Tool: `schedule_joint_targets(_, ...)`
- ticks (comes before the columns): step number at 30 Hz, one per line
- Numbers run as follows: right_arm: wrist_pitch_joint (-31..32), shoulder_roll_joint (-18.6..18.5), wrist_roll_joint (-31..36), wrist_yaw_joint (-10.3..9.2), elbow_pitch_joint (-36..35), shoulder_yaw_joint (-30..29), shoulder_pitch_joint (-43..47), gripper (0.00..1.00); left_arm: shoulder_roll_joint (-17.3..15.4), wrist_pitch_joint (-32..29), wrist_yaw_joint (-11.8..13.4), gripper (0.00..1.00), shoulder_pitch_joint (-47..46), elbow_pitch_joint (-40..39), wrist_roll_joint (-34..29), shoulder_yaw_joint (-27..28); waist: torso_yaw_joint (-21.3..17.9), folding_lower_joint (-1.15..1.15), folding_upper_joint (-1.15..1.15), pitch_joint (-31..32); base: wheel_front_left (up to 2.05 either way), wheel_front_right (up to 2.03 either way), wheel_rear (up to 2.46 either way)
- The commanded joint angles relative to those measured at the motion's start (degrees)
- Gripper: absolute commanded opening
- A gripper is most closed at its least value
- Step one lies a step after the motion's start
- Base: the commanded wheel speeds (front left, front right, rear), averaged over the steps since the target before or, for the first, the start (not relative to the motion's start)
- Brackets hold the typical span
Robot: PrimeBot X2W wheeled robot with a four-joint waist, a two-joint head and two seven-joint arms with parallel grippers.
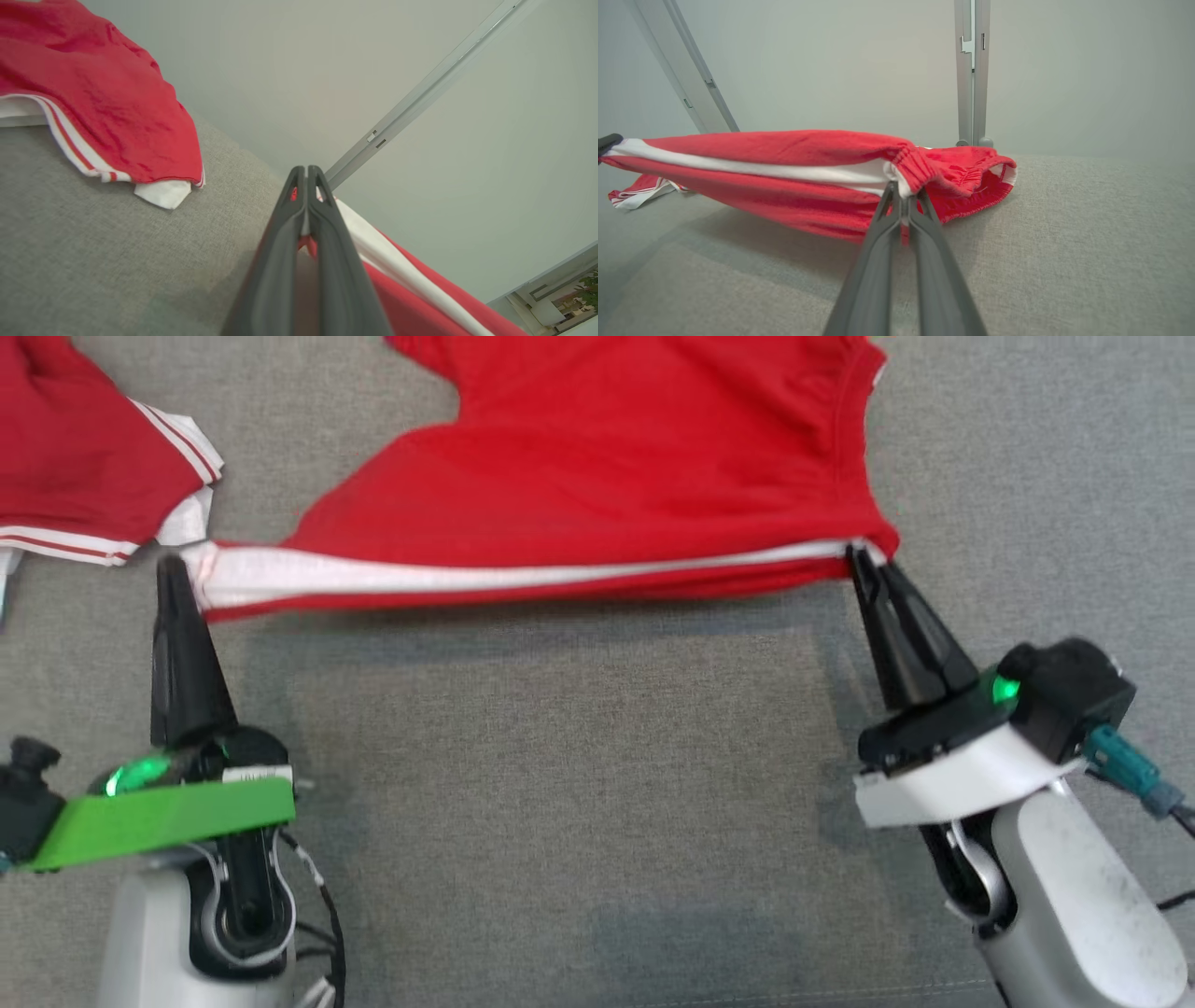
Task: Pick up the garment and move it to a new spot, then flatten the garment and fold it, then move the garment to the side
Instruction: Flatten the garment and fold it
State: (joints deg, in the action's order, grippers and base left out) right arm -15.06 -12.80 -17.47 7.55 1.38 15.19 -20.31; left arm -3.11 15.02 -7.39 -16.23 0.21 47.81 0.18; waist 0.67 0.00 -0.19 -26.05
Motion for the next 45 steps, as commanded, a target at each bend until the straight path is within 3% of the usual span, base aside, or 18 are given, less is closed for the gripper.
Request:
schedule_joint_targets(1,-0.2,0.1,0.2,-0.12,-0.6,-0.7,2.1,0.0,-0.1,0.2,-0.1,0.0,2.0,-0.5,0.8,0.7,0.3,0.0,0.19,4.8,0.0,0.0,0.0)
schedule_joint_targets(12,-0.2,3.8,1.9,-0.17,-8.0,-4.3,21.7,0.0,0.0,0.3,0.0,0.0,18.3,-7.3,4.4,1.1,0.4,0.0,0.19,16.3,0.0,0.0,0.0)
schedule_joint_targets(22,-0.2,3.2,1.6,-0.17,-11.6,-2.6,29.4,0.0,0.1,0.3,0.0,0.0,24.7,-11.9,3.3,0.6,-1.2,0.0,0.19,18.1,0.0,0.0,0.0)
schedule_joint_targets(30,-0.2,4.4,-0.5,-0.13,-6.1,-2.1,25.5,0.0,0.1,0.2,0.0,0.0,17.0,-5.4,1.9,-1.9,-1.6,0.0,0.19,15.4,0.0,0.0,0.0)
schedule_joint_targets(45,-0.2,8.6,-1.0,-0.11,4.9,-6.1,9.5,0.0,-4.2,0.1,0.0,0.0,-14.0,17.9,-6.7,-9.8,-5.6,0.0,0.19,-0.4,0.0,0.0,0.0)
